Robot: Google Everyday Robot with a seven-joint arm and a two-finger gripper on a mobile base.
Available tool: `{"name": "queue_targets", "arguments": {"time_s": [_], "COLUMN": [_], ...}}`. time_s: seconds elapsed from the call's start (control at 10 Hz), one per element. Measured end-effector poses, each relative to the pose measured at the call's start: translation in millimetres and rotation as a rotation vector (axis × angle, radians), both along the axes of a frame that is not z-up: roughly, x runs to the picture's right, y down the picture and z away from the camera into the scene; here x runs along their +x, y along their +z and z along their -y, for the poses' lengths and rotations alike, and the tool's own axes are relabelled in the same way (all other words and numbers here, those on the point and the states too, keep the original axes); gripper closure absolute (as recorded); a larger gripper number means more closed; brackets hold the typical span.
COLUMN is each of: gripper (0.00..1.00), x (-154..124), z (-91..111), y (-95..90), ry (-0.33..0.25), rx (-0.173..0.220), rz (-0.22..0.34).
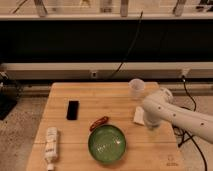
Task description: Push the ceramic bowl across the table
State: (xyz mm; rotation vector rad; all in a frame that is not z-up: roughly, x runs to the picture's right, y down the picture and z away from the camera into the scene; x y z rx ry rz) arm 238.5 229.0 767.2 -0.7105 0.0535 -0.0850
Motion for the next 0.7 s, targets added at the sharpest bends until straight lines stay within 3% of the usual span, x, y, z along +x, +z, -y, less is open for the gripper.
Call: {"name": "queue_targets", "arguments": {"time_s": [0.2,0.7], "gripper": [0.52,0.96], "x": [0,-10], "z": [-2,-19], "y": [1.6,8.7], "ry": [-0.001,-0.012], "rx": [-0.007,-0.026], "rz": [0.005,0.026]}}
